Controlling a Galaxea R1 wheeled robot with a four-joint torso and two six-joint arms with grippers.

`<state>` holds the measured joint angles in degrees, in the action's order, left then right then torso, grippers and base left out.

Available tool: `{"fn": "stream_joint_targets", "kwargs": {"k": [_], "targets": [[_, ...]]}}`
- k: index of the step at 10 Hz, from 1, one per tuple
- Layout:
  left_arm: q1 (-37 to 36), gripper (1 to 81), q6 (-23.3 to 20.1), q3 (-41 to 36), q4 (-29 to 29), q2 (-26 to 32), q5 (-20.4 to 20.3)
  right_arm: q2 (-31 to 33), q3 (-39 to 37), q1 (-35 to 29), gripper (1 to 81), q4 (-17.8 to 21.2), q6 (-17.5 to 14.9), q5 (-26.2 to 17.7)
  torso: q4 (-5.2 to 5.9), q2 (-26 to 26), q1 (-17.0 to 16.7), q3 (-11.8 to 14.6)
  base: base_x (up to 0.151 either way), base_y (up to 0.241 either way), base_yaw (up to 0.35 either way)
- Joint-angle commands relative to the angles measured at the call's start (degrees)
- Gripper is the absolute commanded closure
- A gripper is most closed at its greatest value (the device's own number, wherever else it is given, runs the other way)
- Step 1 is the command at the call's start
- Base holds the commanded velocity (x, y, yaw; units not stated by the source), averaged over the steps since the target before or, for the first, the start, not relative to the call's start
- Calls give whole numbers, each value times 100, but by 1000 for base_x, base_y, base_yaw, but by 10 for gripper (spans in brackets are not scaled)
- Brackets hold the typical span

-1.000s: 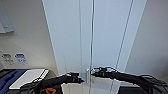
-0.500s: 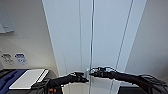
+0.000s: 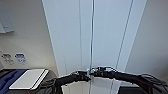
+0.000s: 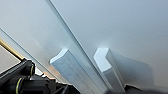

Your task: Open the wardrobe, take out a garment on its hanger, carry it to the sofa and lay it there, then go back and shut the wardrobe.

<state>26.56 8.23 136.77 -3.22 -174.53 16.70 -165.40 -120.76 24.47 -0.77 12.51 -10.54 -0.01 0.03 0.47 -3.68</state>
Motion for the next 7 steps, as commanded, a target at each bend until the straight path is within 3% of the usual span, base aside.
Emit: {"fn": "stream_joint_targets", "kwargs": {"k": [1,7], "targets": [[-1122,10,-32,341,-249,-388,-71,-31,142,-1009,10,86,15,-18,0,-3,0,0,0,0,0],[-1140,10,-23,456,-285,-1004,-202,-39,403,-938,10,94,24,53,0,-3,0,0,0,0,0]]}}
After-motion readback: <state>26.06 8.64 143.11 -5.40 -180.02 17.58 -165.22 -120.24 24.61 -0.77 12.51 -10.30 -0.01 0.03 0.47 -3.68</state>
